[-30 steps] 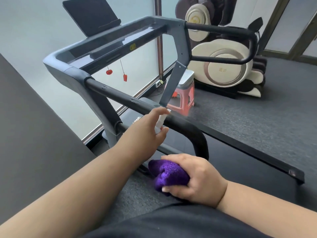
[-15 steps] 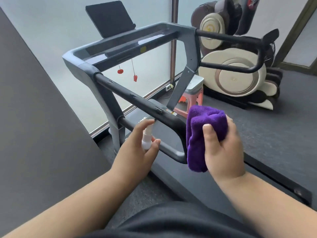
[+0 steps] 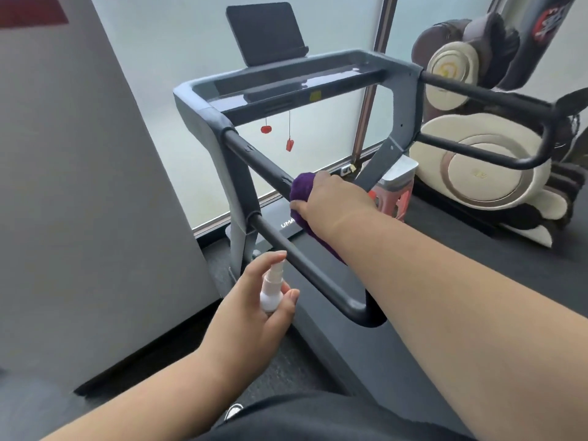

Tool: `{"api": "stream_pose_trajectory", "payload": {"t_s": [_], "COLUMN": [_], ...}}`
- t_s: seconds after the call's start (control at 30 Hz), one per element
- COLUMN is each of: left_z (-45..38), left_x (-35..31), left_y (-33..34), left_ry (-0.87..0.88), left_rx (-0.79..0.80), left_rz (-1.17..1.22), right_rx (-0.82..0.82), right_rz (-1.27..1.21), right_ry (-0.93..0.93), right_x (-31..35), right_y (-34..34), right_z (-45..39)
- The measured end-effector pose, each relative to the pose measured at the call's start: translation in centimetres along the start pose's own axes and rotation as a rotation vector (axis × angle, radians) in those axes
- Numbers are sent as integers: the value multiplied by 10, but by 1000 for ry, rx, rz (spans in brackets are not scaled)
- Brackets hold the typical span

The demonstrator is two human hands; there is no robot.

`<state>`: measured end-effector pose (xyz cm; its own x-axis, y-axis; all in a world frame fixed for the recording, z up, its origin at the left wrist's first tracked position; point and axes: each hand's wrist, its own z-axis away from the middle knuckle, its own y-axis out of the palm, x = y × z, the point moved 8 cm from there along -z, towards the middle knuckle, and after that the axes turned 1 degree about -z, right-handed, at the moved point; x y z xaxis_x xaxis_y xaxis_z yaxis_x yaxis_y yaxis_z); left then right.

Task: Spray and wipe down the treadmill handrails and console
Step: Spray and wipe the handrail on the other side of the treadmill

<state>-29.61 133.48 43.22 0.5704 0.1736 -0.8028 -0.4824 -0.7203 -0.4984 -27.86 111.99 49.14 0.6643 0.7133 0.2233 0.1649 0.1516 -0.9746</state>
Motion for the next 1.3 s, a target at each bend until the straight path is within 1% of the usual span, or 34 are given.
{"api": "stream_pose_trajectory", "payload": {"t_s": [0.13,0.33,0.4,0.5,0.6,0.73,0.8,0.9,0.97,1.07,1.17,1.23,1.3], "left_z": [12,18,16,10,6,9,13,17,19,20,19,18,17], "left_x": [3,13,17,19,16,8,5,3,1,-6,-10,-11,-12], "left_y": [8,3,0,-4,-3,6,10,15,20,27,32,34,35], "left_ry": [-22,-36,-48,-54,-61,-42,-33,-32,-27,2,25,41,53], "left_rx": [46,39,33,21,14,43,58,74,91,126,151,161,173], "left_rz": [3,38,46,65,102,105,89,80,77,65,55,32,-6], "right_rx": [3,-29,-56,-55,-22,54,9,-54,-104,-285,-457,-539,-566], "right_rz": [42,-95,-74,28,107,94,47,-104,-144,-209,-378,-514,-629], "right_ry": [-54,-75,-65,-48,-103,-125,-145,-154,-151,-183,-152,-114,-82], "right_x": [-5,-61,-66,-53,-23,-3,-10,-33,-49,-69,-94,-113,-129], "right_y": [-3,-3,-1,-2,-1,4,2,1,1,4,21,41,66], "right_z": [8,66,71,57,25,-5,-1,21,41,78,111,127,140]}}
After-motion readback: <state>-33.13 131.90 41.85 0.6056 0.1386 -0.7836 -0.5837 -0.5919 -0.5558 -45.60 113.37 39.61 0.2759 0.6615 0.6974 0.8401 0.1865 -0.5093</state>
